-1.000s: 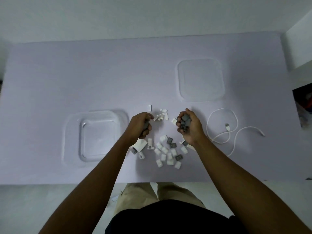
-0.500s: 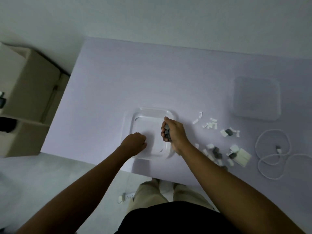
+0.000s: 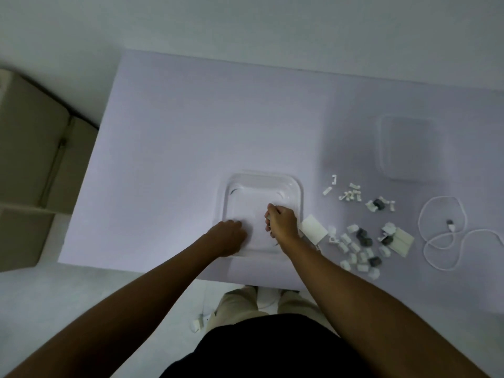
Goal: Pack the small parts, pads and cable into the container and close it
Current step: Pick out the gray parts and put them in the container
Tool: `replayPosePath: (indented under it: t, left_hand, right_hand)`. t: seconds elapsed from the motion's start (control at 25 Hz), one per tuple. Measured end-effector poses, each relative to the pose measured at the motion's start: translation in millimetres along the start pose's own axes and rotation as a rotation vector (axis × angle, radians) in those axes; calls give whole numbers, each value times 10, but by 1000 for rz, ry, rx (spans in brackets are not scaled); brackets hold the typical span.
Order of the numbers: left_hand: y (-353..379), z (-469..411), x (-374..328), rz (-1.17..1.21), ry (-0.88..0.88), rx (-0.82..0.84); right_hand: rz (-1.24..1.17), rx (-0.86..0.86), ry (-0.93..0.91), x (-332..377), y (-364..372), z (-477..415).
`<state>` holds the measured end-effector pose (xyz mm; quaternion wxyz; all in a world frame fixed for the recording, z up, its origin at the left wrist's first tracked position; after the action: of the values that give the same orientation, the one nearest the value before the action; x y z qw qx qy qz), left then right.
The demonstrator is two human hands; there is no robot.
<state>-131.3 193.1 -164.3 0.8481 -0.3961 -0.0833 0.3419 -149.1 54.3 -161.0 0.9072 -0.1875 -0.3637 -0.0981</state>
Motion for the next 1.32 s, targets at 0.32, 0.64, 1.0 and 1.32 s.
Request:
replayPosePath:
  t: [0.32,0.64,1.0,1.32]
  left_hand:
    - [-329,284,83,76,74,-130]
    - [-505,748,963,1072,-475,-905]
    - [-129,364,1199,1410,-545,-643]
    - [-189,352,1158,1475,-506,-676]
  right_hand:
    - [41,-24,100,-190,118,48]
    - [75,18,88,-134,494,163]
    - [367,321,-88,31,1047,407]
    - [602,452,-314,26,1141,547]
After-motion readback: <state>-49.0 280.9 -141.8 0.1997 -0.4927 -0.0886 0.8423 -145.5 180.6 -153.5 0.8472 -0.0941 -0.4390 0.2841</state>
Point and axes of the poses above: each hand's wrist, its own z-axis away from the middle knuckle, its own y-axis out of the palm, x = y × z, the point moved 10 cm from there along -z, towards the middle knuckle, and after that the axes turned 5 degrees about -y, right-handed, at the moved point
